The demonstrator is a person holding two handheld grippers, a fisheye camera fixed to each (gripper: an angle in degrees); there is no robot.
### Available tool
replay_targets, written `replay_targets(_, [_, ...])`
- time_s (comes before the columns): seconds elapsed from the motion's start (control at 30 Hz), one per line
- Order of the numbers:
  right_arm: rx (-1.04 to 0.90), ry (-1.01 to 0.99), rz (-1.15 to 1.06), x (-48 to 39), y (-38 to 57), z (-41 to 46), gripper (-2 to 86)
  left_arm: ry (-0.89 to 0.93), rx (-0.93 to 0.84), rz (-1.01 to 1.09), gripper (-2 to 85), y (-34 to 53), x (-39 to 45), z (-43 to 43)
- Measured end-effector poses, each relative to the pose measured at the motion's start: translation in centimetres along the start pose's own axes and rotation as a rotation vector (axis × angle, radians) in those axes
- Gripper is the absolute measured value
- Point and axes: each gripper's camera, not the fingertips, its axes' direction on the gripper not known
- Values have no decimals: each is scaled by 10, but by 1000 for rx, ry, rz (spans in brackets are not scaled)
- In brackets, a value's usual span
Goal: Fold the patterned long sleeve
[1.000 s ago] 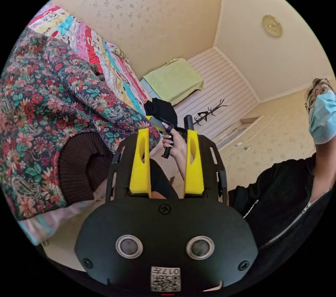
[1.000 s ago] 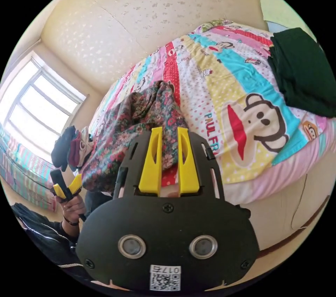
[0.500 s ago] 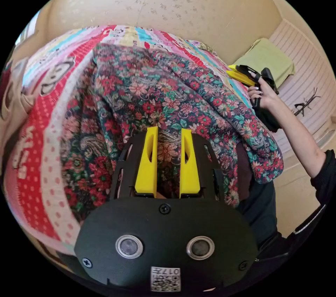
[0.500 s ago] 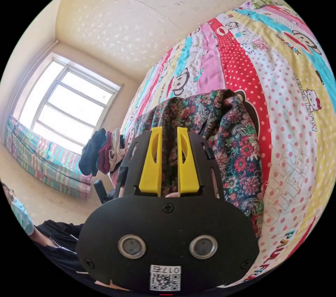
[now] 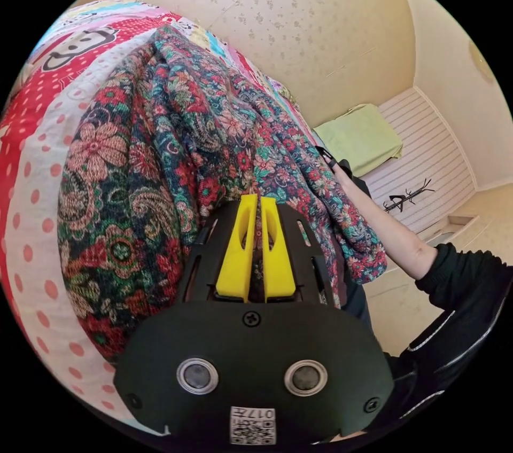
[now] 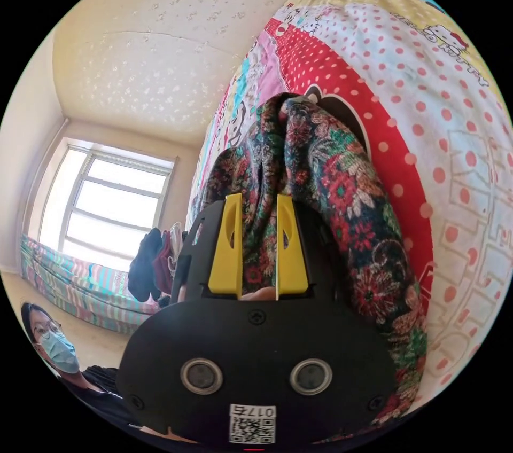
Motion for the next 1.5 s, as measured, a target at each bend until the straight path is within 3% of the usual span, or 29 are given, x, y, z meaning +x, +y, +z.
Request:
replay_targets(0.13, [-19, -2, 32, -8, -11, 7, 85, -7, 1, 3, -1, -5, -3, -12])
replay_targets(0.33, [36, -187, 99, -18, -38, -29, 34, 31, 8, 8, -4, -11, -12, -30])
replay_targets(0.47, [77, -30, -23, -48, -82, -62, 27, 45, 9, 5, -4, -14, -17, -40])
replay_targets(0.7, [147, 20, -149, -89, -148, -62, 27, 62, 1, -10, -3, -21, -27, -59])
replay_targets(0.8, [99, 155, -263, -99, -168, -50, 29, 72, -3, -19, -3, -23, -32, -65])
replay_targets(0.9, [8, 280, -208, -64, -162, -28, 35, 75, -4, -21, -3, -25, -35, -72])
replay_targets(1.0, [11, 93, -90, -10, -135, -31, 47, 83, -5, -25, -3, -26, -38, -78])
replay_targets(1.07, [124, -101, -43, 19, -105, -56, 59, 84, -6, -26, -3, -27, -39, -82])
replay_targets(1.23, [186, -370, -241, -8, -21, -121, 62, 86, -6, -28, -3, -27, -42, -92])
replay_targets(1.33, [74, -278, -478, -69, 79, -160, 66, 78, -7, -26, -4, -26, -42, -97])
replay_targets(1.5, [70, 257, -801, -111, 261, -194, 81, 109, -5, -24, -5, -25, -44, -105])
